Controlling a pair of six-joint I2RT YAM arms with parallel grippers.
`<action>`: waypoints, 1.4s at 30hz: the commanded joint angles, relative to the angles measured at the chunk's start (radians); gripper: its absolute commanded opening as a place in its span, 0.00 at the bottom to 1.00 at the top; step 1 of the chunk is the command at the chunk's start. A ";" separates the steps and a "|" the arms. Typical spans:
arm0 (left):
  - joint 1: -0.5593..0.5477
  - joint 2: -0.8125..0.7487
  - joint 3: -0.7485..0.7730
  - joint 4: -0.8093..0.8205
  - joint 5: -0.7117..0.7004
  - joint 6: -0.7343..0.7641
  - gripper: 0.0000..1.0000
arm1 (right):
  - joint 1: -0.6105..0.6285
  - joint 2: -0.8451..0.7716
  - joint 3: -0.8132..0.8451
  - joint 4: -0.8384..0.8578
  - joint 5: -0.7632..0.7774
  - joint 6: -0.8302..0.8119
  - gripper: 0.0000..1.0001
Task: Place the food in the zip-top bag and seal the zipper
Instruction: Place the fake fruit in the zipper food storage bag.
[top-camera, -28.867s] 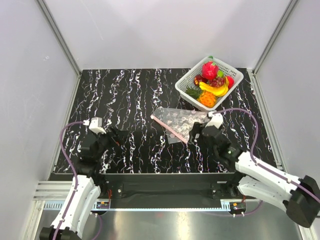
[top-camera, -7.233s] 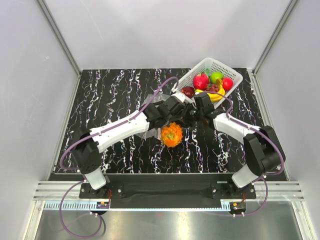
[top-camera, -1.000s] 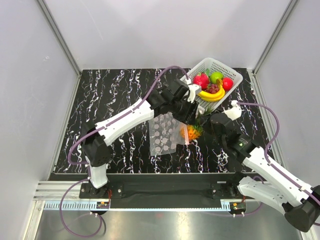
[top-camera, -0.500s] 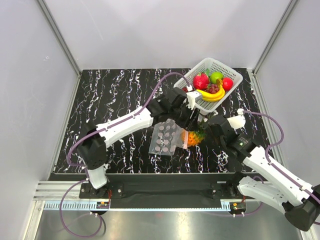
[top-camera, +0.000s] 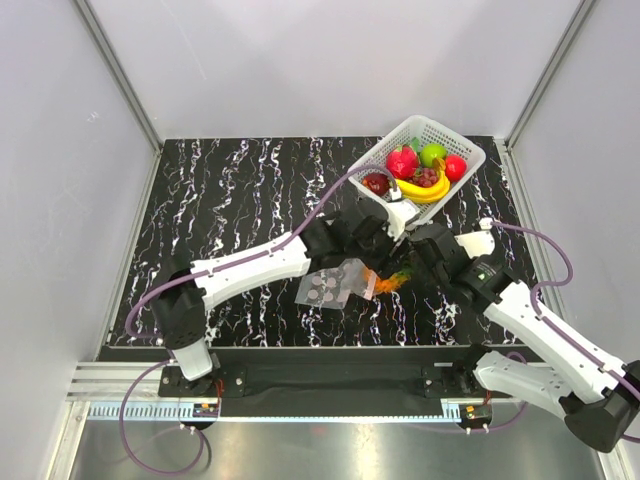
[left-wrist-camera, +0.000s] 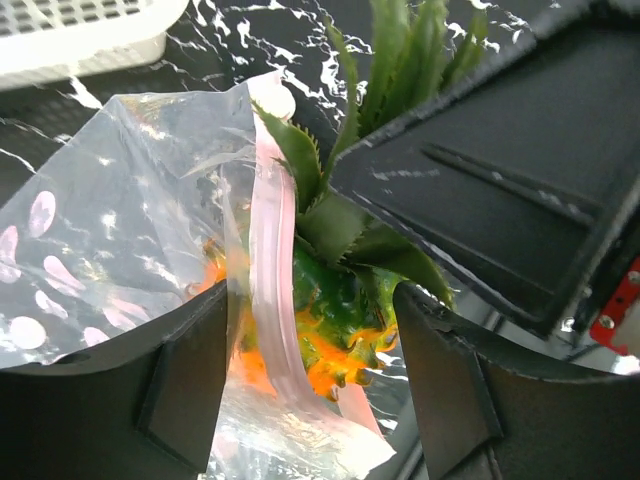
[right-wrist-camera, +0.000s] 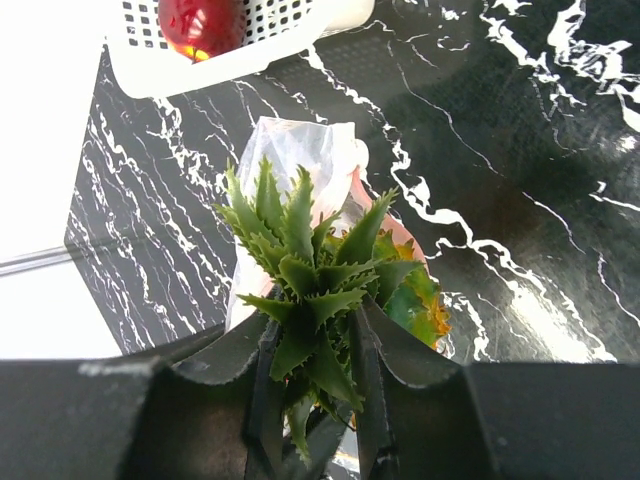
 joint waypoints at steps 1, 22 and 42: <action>-0.039 -0.052 -0.058 0.045 -0.123 0.080 0.69 | 0.004 -0.032 0.086 0.061 0.030 0.097 0.00; -0.055 -0.024 -0.093 0.225 -0.053 0.045 0.23 | 0.004 -0.112 -0.003 0.168 -0.065 0.146 0.09; -0.052 -0.001 -0.127 0.220 0.011 0.024 0.00 | 0.004 -0.178 -0.070 0.142 0.011 0.132 0.34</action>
